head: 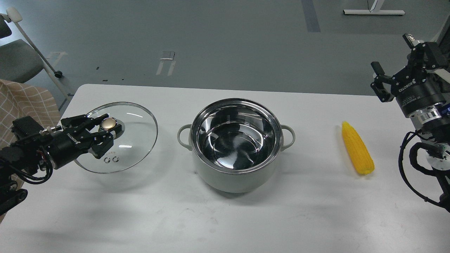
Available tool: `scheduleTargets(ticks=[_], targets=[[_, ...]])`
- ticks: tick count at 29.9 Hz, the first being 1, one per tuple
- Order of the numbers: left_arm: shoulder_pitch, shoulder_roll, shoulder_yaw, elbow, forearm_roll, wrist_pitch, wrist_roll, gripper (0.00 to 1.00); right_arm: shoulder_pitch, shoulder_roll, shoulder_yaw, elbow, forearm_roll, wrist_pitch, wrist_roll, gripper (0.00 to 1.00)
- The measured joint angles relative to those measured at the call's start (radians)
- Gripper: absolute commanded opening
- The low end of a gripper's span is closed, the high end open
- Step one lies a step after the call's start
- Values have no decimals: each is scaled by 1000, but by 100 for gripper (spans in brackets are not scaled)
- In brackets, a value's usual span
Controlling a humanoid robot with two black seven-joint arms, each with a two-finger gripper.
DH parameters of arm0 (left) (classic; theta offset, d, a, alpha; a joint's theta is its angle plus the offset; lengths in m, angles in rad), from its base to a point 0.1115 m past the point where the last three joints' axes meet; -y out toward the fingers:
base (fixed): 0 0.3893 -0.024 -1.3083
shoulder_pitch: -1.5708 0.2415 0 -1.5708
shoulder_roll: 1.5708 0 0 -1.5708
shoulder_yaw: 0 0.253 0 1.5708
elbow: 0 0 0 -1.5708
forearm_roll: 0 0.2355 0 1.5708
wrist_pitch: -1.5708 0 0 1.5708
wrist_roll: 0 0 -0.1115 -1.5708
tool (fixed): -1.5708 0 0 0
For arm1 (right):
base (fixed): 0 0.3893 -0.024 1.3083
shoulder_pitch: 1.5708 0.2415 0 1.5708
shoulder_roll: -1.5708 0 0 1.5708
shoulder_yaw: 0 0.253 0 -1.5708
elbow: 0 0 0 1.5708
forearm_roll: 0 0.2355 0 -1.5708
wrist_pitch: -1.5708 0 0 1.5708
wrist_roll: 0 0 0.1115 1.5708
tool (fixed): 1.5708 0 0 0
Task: Open pot and put corn in
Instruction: 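Move the lid beside the pot and lower it onto the table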
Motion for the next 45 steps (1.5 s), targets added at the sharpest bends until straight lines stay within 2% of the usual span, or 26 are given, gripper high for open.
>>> scheduleTargets(ticks=[7, 9, 14, 39, 42, 45], targets=[[14, -45, 2, 64, -1, 6, 0, 34, -8, 0, 1, 1, 0, 0, 0, 100], [17, -56, 2, 75, -1, 8, 0, 38, -10, 0, 1, 2, 0, 0, 0, 100], [21, -74, 2, 105, -2, 12, 0, 39, -11, 0, 2, 2, 0, 0, 0, 100], [54, -127, -1, 170, -6, 30, 0, 45, -12, 0, 2, 2, 0, 0, 1, 100], [54, -133, 0, 179, -6, 30, 0, 48, -12, 0, 2, 2, 0, 0, 1, 100], [54, -140, 1, 183, -6, 31, 0, 61, -12, 0, 2, 2, 0, 0, 1, 100]])
